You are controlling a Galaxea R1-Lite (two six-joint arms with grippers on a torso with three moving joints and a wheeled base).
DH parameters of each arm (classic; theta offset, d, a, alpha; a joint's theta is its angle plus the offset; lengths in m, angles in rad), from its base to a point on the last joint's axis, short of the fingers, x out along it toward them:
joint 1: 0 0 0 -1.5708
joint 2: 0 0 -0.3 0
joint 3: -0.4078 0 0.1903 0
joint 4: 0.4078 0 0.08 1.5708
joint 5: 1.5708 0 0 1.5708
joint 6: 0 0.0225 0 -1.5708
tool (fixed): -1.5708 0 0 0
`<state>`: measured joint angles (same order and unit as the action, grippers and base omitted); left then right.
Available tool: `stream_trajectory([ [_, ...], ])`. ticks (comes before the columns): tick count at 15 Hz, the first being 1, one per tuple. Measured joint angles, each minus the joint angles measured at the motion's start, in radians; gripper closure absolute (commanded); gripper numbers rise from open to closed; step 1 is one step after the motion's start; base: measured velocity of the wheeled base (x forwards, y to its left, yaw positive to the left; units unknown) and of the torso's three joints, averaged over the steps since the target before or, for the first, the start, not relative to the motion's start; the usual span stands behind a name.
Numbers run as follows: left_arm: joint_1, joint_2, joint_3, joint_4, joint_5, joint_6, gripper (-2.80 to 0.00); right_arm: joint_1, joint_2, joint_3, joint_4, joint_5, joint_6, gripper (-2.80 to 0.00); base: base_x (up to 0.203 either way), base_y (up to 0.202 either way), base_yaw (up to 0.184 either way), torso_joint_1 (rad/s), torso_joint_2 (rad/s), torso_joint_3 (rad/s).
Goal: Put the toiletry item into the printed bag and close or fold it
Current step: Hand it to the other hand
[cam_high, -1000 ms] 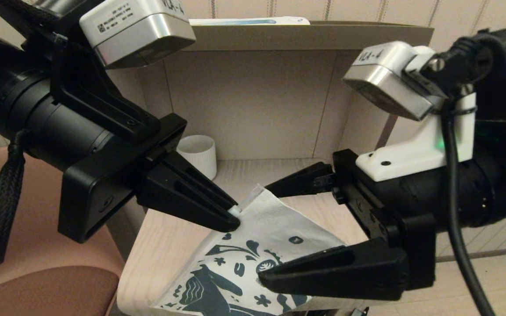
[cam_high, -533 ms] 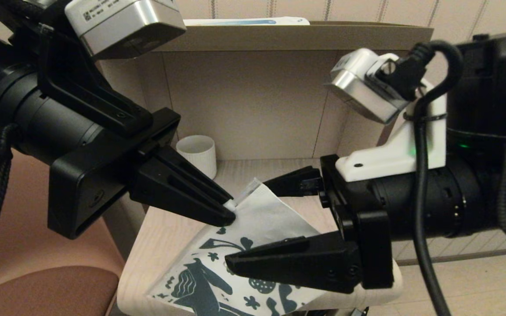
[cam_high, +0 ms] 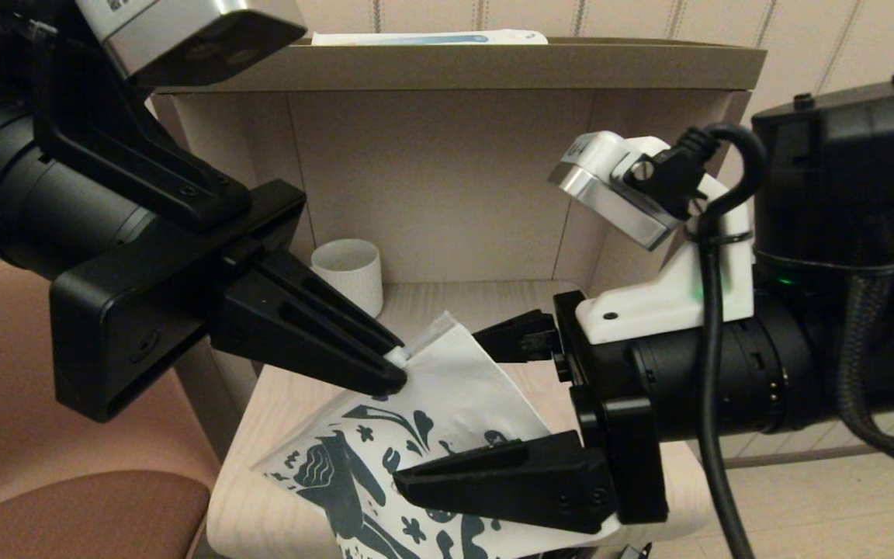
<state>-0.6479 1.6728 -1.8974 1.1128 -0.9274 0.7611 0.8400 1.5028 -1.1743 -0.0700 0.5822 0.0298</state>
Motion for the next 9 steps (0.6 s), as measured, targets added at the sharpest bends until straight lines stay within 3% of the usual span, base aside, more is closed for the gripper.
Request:
stream_trajectory([
  [3, 0.001, -0.002, 0.001, 0.008, 0.000, 0.001, 0.00, 0.005, -0.006, -0.003, 0.002, -0.013, 0.001, -2.80, 0.000, 0.000, 0.000, 0.000, 0.00, 0.000],
  [6, 0.004, -0.002, 0.004, 0.007, 0.000, 0.001, 0.00, 0.025, -0.016, -0.020, 0.008, -0.103, 0.002, -2.80, 0.000, 0.000, 0.000, 0.000, 0.00, 0.000],
  [9, 0.005, -0.002, 0.005, 0.007, 0.000, 0.003, 0.00, 0.038, -0.020, -0.018, 0.010, -0.108, 0.003, -2.80, 0.000, 0.000, 0.000, 0.000, 0.00, 0.000],
])
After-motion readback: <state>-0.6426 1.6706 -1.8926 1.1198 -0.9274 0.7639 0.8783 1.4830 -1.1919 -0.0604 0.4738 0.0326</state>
